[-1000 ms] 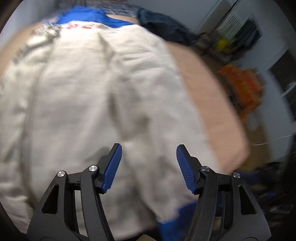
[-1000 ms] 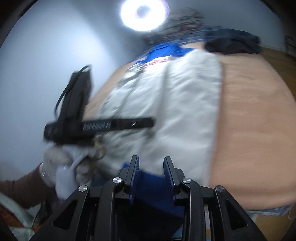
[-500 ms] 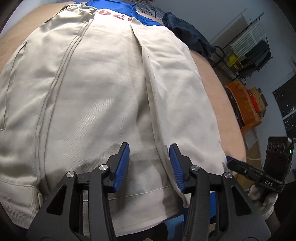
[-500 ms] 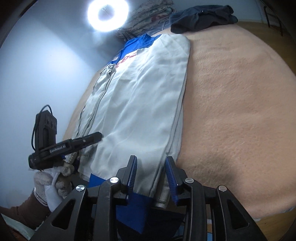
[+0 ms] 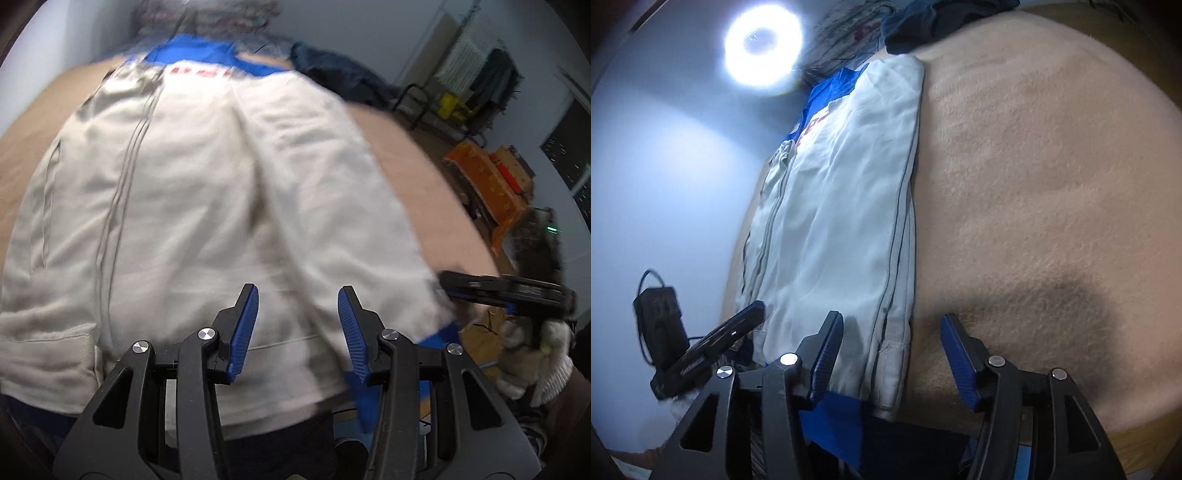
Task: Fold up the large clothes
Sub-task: 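Grasp the blue hem band with the left tool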
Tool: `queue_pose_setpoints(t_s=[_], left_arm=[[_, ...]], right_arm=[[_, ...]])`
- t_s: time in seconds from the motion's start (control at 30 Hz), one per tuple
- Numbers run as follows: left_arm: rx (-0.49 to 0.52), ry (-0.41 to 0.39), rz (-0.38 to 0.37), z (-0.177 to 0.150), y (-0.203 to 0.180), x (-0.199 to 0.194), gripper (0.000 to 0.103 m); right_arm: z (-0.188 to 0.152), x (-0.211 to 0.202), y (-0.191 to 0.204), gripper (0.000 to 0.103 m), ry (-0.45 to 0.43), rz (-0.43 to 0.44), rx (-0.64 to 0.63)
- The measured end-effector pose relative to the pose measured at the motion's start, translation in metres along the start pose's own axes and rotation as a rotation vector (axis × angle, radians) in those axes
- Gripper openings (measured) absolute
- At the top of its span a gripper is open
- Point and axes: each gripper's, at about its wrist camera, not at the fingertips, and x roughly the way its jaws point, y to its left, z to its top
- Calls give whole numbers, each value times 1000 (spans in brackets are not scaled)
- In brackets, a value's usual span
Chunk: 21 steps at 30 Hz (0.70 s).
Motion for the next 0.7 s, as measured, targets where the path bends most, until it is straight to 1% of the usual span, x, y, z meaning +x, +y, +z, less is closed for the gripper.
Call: queue_pose_setpoints(t_s=[0.03, 0.13, 0.17, 0.2, 0.23, 0.27, 0.3, 0.33, 0.4, 0.5, 0.53, 0.57, 0.63, 0.67, 0.7], left_arm=[[33, -10, -6, 0, -9, -2, 46], [108, -14, -14, -2, -28, 5, 46], [122, -4, -22, -4, -31, 12, 46], [132, 6, -25, -6, -33, 18, 46], [149, 35, -14, -9, -35, 29, 46], [155, 67, -2, -13, -34, 39, 46], [150, 90, -5, -17, -32, 48, 46], [142, 87, -13, -21, -29, 50, 46], [147, 74, -17, -22, -29, 47, 46], [134, 61, -23, -20, -33, 36, 46], [144, 39, -30, -19, -38, 28, 46], [158, 21, -36, -20, -45, 20, 46], [181, 8, -51, -19, -61, 13, 47], [196, 5, -61, -19, -70, 12, 52], [213, 5, -73, -21, -80, 11, 62]], right_arm=[[0, 3, 0, 58, 7, 13, 0], [0, 14, 1, 31, 44, 57, 1], [0, 16, 1, 24, 46, 46, -2], [0, 17, 3, 22, 44, 30, -16], [0, 17, 4, 18, 41, 32, -21], [0, 16, 5, 17, 35, 39, -21], [1, 13, 7, 16, 22, 50, -19], [-1, 9, 8, 16, 11, 60, -20], [-2, 4, 13, 15, -5, 79, -30], [0, 0, 16, 17, -7, 74, -51], [1, -2, 15, 22, -7, 58, -52], [3, -3, 14, 25, -14, 41, -43], [10, -15, 6, 29, -70, 11, -12], [12, -21, 3, 31, -91, 10, -2], [16, -30, -2, 32, -120, 8, 11]])
